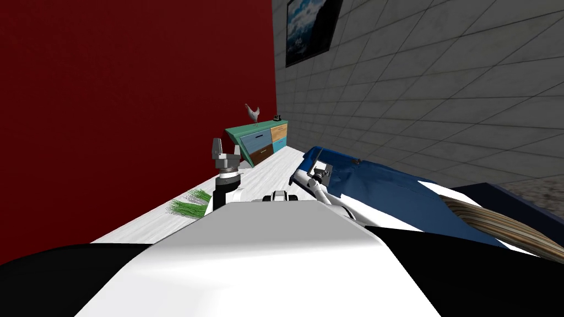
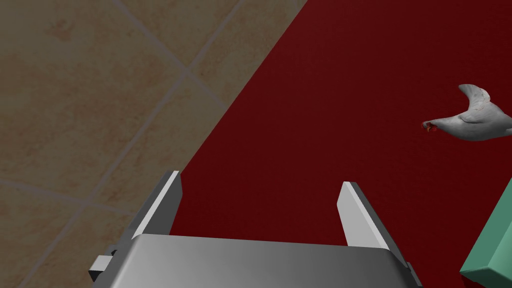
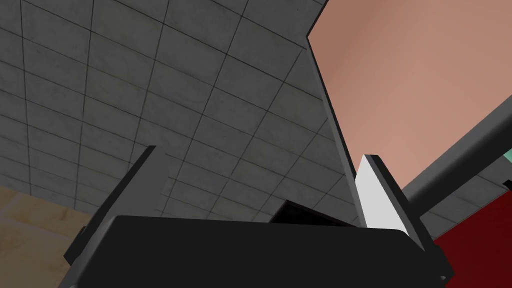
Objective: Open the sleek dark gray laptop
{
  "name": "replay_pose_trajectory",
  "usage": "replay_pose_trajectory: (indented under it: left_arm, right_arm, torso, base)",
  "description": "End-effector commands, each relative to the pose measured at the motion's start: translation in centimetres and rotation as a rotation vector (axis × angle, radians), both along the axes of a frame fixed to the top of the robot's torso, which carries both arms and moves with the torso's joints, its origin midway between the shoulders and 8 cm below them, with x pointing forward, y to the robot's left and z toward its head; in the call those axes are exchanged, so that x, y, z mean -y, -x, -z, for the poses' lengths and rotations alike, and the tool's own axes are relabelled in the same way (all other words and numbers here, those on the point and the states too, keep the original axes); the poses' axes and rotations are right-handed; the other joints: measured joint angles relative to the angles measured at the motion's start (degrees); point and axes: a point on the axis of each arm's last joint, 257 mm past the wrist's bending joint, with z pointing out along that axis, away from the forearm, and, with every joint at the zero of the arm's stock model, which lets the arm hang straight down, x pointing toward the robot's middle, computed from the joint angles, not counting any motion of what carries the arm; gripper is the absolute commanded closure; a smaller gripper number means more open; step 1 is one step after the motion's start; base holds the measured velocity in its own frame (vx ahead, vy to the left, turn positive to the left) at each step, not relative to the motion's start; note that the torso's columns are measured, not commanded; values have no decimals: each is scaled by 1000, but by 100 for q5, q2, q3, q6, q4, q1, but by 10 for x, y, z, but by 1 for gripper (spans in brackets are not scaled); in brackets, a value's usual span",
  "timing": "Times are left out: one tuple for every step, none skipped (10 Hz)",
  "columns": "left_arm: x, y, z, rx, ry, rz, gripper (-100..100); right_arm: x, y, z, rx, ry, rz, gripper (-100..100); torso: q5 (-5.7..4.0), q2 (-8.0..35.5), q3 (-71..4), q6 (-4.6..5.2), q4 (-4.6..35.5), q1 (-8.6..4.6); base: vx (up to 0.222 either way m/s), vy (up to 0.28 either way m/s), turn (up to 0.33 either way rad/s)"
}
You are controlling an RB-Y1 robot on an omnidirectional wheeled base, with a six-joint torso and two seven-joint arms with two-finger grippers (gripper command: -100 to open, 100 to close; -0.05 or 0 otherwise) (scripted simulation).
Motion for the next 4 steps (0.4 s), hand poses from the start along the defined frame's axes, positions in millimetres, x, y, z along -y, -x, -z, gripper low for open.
replay_pose_trajectory:
  left_arm:
    - [0, 0, 0, 0, 0, 0, 0]
    - [0, 0, 0, 0, 0, 0, 0]
    - [0, 0, 0, 0, 0, 0, 0]
    - [0, 0, 0, 0, 0, 0, 0]
  right_arm:
    - [14, 1, -2, -53, 59, -6, -100]
    - [21, 2, -3, -77, 86, -8, -100]
    - [28, 3, -4, -103, 116, -10, -100]
    - [34, 4, -5, -126, 142, -11, -100]
  torso:
    - [-6, 18, 11, 1, 5, -16]
    - [-13, 35, 22, 2, 10, -43]
    - [-18, 39, 26, -1, 12, -55]
    - [-16, 32, 21, -1, 10, -48]
  base:
    - [69, 149, -21]
    - [71, 135, -30]
    - [86, 156, -23]
    - [95, 167, -21]
